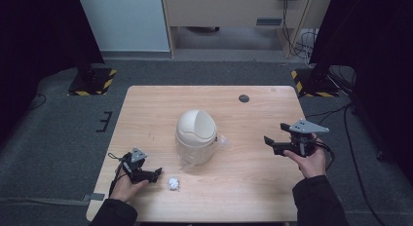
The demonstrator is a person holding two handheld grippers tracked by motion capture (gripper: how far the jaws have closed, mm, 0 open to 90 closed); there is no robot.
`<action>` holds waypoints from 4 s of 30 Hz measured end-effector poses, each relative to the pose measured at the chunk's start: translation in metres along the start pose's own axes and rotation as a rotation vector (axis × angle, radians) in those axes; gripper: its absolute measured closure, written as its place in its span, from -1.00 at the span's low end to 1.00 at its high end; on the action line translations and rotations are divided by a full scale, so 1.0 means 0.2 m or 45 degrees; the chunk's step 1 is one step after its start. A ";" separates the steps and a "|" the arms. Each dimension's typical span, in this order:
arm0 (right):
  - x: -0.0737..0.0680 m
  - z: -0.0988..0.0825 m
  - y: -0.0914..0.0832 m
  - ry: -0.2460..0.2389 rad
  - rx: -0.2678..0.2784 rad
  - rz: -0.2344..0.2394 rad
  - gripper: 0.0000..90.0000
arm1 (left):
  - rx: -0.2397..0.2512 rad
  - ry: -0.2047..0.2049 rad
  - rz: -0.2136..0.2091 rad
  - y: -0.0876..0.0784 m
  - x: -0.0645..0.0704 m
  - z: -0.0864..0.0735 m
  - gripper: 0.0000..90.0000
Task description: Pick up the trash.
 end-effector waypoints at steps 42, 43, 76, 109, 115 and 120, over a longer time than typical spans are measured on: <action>-0.43 0.63 0.32 -0.209 0.112 0.302 -0.61 | 0.000 -0.001 0.001 0.00 0.00 0.00 -1.00; -0.45 0.63 0.33 -0.209 0.110 0.318 -0.61 | 0.000 0.000 0.001 0.00 0.00 0.00 -1.00; -0.65 0.41 0.63 -0.217 -0.112 0.489 -0.52 | 0.000 0.000 0.002 0.00 0.00 0.00 -1.00; -0.70 0.25 0.81 -0.204 -0.237 0.544 -0.50 | 0.000 0.000 0.001 0.00 0.00 0.00 -1.00; -0.72 0.24 0.82 -0.203 -0.231 0.573 -0.50 | 0.000 0.000 0.001 0.00 0.00 0.00 -1.00; -0.70 0.28 0.77 -0.202 -0.197 0.556 -0.49 | -0.001 0.001 0.000 0.00 0.00 0.00 -1.00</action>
Point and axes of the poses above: each handheld gripper's, and its own axes: y roughly forward along the jaws, z roughly out of its top, x roughly to its right, the point moved 7 cm from there along y, roughly forward along the jaws, and after that the axes turned 12 degrees about z, right-handed, at the moved point
